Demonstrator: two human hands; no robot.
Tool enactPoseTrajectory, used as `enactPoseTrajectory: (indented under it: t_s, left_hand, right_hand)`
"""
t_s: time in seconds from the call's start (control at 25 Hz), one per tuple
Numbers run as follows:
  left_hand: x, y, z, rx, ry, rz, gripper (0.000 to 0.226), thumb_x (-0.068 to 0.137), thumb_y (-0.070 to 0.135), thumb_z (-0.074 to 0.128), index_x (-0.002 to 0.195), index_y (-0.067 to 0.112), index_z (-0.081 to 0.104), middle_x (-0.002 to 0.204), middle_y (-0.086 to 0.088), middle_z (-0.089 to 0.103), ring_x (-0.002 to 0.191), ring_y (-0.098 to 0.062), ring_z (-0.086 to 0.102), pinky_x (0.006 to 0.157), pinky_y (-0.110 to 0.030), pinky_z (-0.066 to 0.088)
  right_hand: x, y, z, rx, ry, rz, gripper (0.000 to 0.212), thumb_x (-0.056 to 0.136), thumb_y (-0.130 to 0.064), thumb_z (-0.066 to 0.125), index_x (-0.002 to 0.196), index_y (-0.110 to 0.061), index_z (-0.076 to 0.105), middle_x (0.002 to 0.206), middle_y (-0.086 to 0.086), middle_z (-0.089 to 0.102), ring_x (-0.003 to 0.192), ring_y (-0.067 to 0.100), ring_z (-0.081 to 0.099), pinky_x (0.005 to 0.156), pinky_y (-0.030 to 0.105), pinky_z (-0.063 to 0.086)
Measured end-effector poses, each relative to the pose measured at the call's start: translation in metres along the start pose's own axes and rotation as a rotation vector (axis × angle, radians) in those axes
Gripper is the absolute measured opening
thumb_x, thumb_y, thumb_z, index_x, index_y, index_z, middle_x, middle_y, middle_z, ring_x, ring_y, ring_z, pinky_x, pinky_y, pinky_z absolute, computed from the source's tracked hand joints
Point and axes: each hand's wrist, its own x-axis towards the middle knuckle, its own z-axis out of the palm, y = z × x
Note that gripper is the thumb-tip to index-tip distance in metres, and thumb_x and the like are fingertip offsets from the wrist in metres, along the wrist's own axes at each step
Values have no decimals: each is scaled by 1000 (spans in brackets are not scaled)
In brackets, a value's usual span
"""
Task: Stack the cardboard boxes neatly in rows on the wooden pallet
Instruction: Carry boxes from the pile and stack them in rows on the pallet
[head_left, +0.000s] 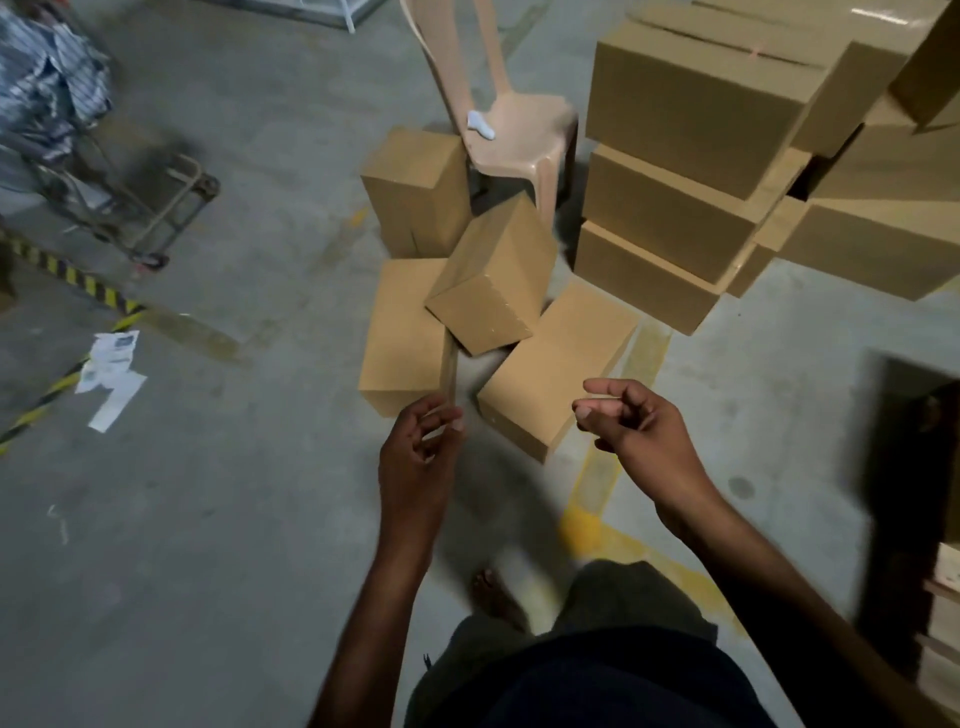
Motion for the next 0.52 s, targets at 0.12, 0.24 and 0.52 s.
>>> enactPoseTrajectory:
  t_s: [0.12,0.24,0.52]
  left_hand:
    - [80,15,-28,-1,-26,-4,33,96,16,69,128,25,65,114,8,75,103,-9,72,84,-31,59]
    - [166,15,-38,-25,-59,-57,34,96,11,69,128,24,65,115,7,74,102,-3,71,82,-24,59]
    - [382,-40,-21,-72,-106,-282,28,96,10,69,117,28,68,115,1,75,106,-17,72,75,-21,57]
  right_hand:
    - [48,-28,45,-7,9,24,25,95,-14,73,118,-24,70,102,2,78,96,14,73,74,17,53]
    - [116,-43,76,-33,43,46,24,95,-17,73,116,-28,70,106,6,76,100,16,71,81,24,55]
    - [316,-27,151,-84,101,200,23,95,-18,73,117,-25,68,107,5,75,89,2,70,79,20,52]
